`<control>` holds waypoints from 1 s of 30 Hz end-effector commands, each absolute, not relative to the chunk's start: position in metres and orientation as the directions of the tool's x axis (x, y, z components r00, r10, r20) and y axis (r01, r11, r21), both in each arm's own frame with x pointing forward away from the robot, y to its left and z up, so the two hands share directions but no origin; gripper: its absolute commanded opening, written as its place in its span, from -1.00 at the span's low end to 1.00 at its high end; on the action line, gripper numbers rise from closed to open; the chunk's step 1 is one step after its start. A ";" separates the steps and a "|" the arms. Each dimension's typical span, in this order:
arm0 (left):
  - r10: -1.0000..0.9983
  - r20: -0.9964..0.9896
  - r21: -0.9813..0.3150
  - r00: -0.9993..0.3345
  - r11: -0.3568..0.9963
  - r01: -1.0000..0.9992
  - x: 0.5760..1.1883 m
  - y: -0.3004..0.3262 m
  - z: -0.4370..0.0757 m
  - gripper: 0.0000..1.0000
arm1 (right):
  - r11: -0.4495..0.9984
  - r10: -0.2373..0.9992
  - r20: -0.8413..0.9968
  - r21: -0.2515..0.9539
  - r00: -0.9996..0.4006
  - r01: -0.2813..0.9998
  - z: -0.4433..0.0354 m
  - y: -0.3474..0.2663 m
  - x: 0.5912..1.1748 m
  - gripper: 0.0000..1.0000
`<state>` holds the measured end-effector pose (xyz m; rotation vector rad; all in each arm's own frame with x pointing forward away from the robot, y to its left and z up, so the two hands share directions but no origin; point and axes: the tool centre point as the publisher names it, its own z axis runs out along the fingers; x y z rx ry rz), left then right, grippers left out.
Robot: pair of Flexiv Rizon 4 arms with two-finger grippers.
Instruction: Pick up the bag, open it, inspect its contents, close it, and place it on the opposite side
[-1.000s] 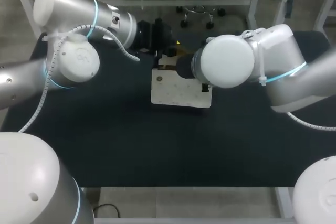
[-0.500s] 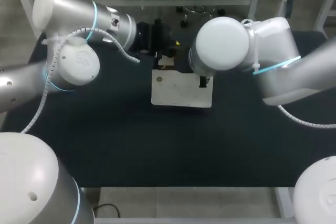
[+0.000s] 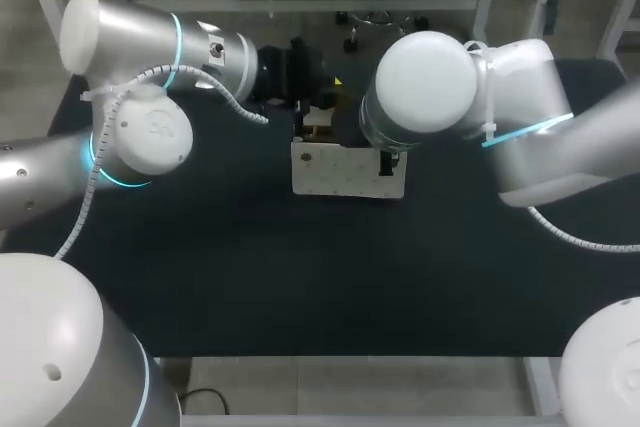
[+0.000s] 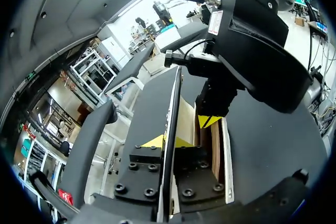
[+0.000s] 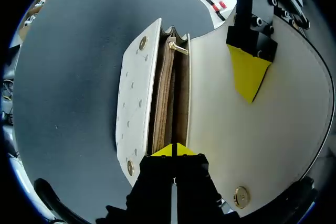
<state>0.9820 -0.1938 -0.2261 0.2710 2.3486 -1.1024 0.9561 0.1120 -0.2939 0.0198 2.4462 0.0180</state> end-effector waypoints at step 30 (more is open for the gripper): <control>-0.081 -0.539 -0.686 -0.838 0.620 0.381 0.977 -0.193 -0.222 -1.00 | 0.999 0.030 -0.589 0.031 -0.807 0.014 -0.309 0.120 0.953 -1.00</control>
